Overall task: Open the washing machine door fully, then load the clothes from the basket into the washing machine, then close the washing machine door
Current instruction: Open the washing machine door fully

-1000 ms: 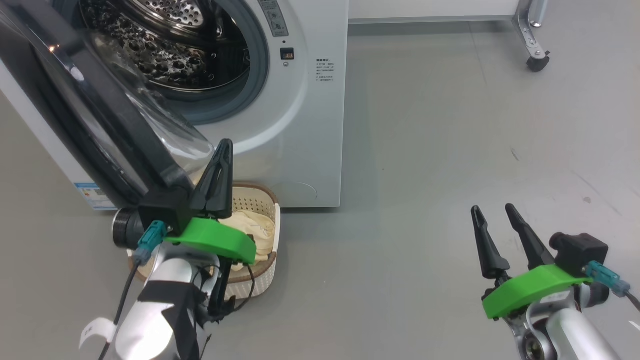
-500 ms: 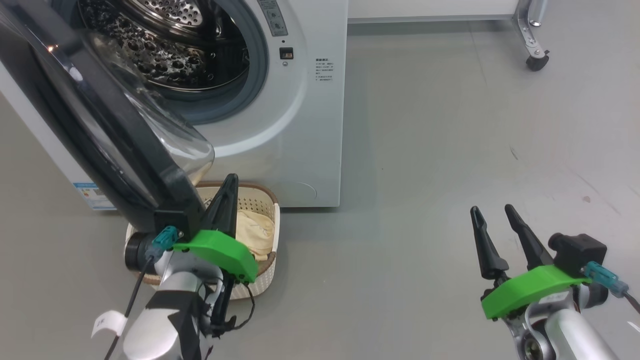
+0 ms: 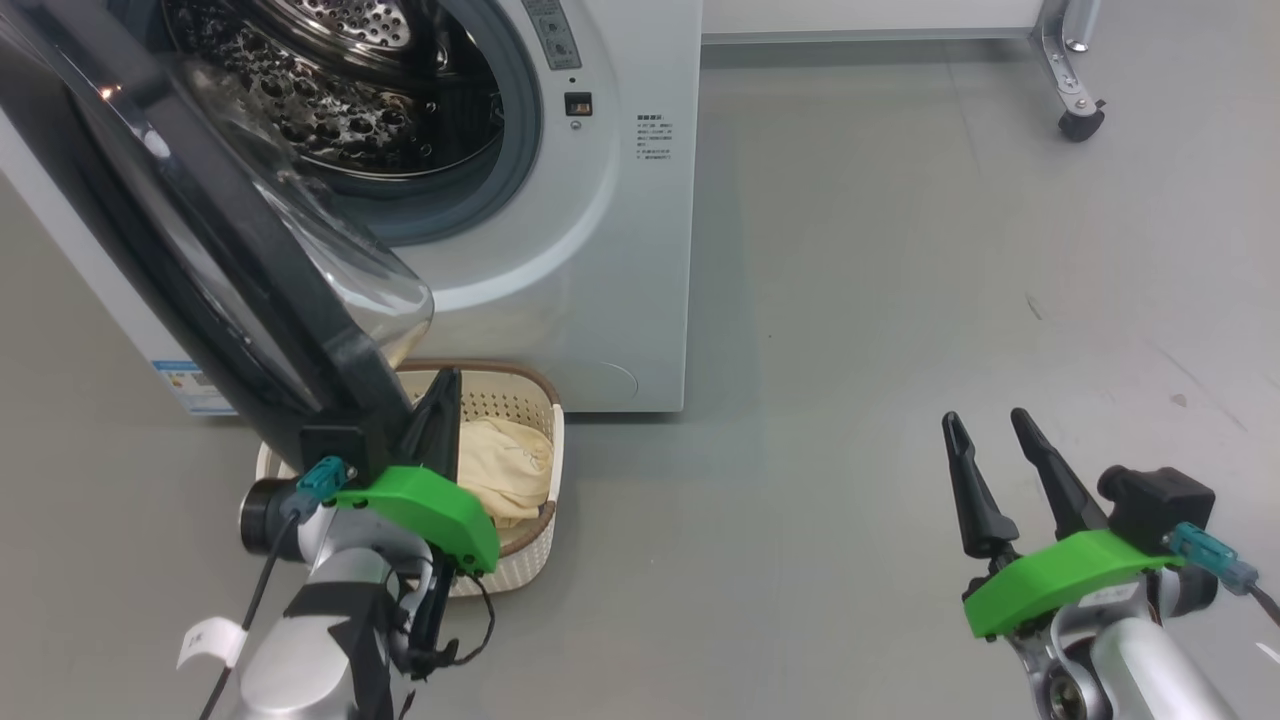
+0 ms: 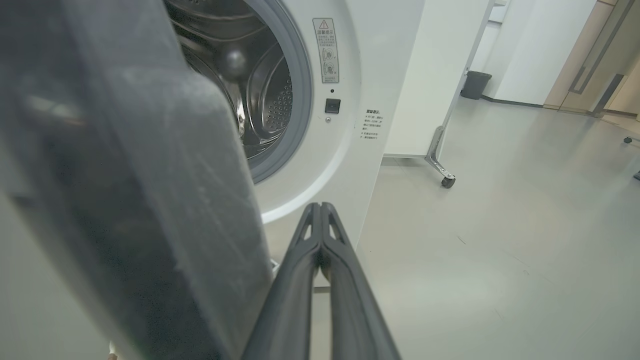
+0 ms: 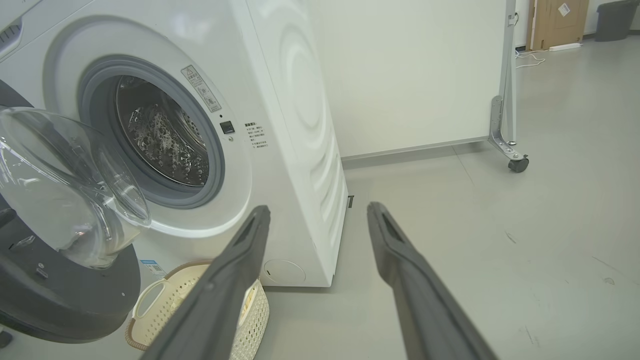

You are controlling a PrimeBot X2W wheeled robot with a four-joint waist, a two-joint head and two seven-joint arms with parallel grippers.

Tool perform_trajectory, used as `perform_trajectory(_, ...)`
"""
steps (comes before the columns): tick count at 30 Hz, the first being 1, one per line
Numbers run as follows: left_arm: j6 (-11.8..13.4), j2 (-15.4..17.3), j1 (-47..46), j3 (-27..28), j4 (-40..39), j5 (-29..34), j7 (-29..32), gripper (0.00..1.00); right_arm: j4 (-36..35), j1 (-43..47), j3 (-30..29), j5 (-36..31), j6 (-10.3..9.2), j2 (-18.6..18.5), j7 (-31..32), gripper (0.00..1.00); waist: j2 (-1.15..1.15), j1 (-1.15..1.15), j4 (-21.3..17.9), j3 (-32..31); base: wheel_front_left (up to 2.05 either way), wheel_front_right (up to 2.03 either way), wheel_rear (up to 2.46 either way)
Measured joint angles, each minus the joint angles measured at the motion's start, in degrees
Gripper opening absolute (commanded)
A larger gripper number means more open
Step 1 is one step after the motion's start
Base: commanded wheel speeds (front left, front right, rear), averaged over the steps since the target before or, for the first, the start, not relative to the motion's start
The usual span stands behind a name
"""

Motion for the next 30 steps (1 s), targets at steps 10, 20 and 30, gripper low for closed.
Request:
perform_trajectory(10,-0.2,-0.1,-0.3,-0.5,2.0,-0.1,-1.0,0.0,0.1,0.0,0.0,0.0,0.0,0.0,0.0,1.0,0.0,0.0,1.6,-0.1,0.0,0.0,0.0)
perform_trajectory(20,-0.2,-0.4,-0.3,-1.2,3.2,-0.2,-1.5,0.0,0.5,0.0,0.1,0.0,0.0,0.0,0.0,1.0,0.0,0.0,4.5,-0.6,0.0,0.0,0.0)
perform_trajectory(30,-0.5,-0.5,0.1,-2.3,3.3,-0.5,-1.5,0.0,0.8,0.2,0.5,0.0,0.0,0.0,0.0,1.0,0.0,0.0,9.4,-1.6,0.0,0.0,0.0)
